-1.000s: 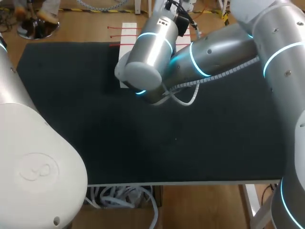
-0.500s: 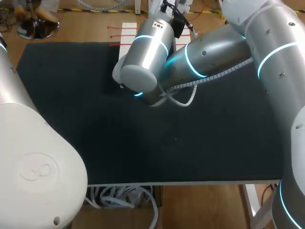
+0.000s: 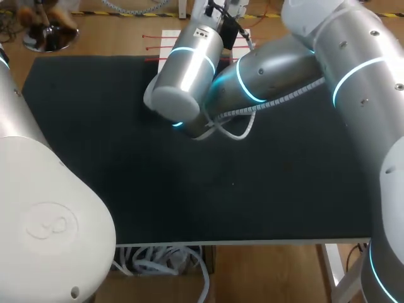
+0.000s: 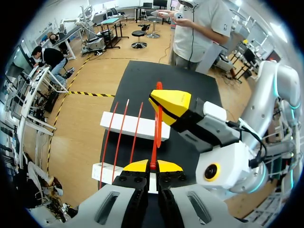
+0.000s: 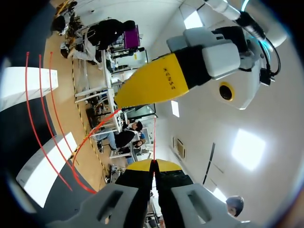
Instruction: Grab the tape and strap the tape.
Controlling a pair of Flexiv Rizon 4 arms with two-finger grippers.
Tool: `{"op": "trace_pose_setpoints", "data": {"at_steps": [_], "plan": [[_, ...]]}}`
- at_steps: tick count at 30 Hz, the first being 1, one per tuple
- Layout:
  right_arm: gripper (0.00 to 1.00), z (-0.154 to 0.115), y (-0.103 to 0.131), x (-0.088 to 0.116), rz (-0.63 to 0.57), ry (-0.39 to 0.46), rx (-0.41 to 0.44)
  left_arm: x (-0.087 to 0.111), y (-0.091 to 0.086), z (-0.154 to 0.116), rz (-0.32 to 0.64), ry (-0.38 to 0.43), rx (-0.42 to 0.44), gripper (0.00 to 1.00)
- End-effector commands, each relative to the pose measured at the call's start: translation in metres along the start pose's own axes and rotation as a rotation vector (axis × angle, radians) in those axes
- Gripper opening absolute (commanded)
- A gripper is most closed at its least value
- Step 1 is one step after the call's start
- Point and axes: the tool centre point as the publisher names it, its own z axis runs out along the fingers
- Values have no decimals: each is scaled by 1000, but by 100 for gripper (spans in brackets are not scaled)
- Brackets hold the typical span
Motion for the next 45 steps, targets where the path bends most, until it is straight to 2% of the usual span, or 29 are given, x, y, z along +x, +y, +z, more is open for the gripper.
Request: {"op": "trace_pose_setpoints", "data": {"at_steps": [1, 20, 45], "plan": [[0, -1, 5, 2, -4, -9, -3, -1, -1, -1, 0, 3, -6, 0], [0, -2, 11, 10, -31, -28, -25, -1, -1, -1, 0, 3, -6, 0], [0, -4, 16, 7, -50, -61, -32, -1, -1, -1, 0, 3, -6, 0]]}}
